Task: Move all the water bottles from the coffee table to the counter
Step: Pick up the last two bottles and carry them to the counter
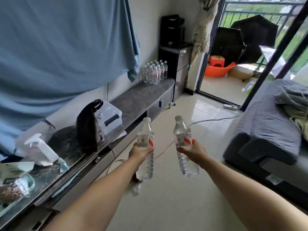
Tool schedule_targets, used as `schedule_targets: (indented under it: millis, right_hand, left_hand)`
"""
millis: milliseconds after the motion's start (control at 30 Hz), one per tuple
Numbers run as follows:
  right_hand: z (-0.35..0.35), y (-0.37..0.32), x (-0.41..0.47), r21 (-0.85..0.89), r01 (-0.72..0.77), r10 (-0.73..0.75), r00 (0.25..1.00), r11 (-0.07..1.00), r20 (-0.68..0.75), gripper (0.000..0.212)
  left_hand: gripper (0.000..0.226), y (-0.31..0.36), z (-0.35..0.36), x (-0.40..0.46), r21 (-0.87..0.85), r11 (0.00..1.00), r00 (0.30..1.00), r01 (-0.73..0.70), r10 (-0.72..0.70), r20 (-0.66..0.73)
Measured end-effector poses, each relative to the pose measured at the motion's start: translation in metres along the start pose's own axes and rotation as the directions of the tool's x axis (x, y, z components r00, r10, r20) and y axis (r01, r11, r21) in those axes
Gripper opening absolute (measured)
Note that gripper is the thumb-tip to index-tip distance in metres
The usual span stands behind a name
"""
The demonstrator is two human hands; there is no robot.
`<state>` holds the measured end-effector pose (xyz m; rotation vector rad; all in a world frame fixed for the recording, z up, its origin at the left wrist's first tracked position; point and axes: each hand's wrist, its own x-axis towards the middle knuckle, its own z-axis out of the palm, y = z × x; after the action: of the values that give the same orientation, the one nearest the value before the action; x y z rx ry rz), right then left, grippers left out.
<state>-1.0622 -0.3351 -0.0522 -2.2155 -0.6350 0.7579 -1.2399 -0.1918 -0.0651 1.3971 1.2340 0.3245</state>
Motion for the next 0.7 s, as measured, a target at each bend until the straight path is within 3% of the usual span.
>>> schedule_targets:
  millis: [200, 400, 467, 600, 700]
  right_hand:
    - [-0.075, 0.015, 0.092, 0.004, -0.023, 0.023, 0.998, 1.000, -0.065, 0.063]
    - [-0.115, 0.014, 0.164, 0.038, -0.044, 0.047, 0.994, 0.998, -0.101, 0.061]
    - [-0.126, 0.012, 0.200, 0.046, -0.052, 0.056, 0.993, 0.998, -0.099, 0.061]
    - [-0.145, 0.012, 0.289, 0.028, -0.051, 0.054, 0.994, 0.998, -0.100, 0.081]
    - [-0.167, -0.009, 0.342, 0.035, -0.062, 0.065, 0.992, 0.998, -0.107, 0.074]
  left_hand:
    - [0.065, 0.066, 0.076, 0.054, 0.014, 0.999, 0.998, -0.032, 0.031, 0.060]
    - [0.056, 0.116, 0.127, 0.123, 0.079, 0.995, 0.994, -0.066, 0.059, 0.096]
    - [0.060, 0.132, 0.147, 0.158, 0.075, 0.995, 0.993, -0.069, 0.061, 0.102]
    - [0.062, 0.167, 0.182, 0.235, 0.077, 0.994, 0.992, -0.076, 0.067, 0.106]
    - [0.071, 0.202, 0.203, 0.292, 0.073, 0.996, 0.991, -0.052, 0.042, 0.130]
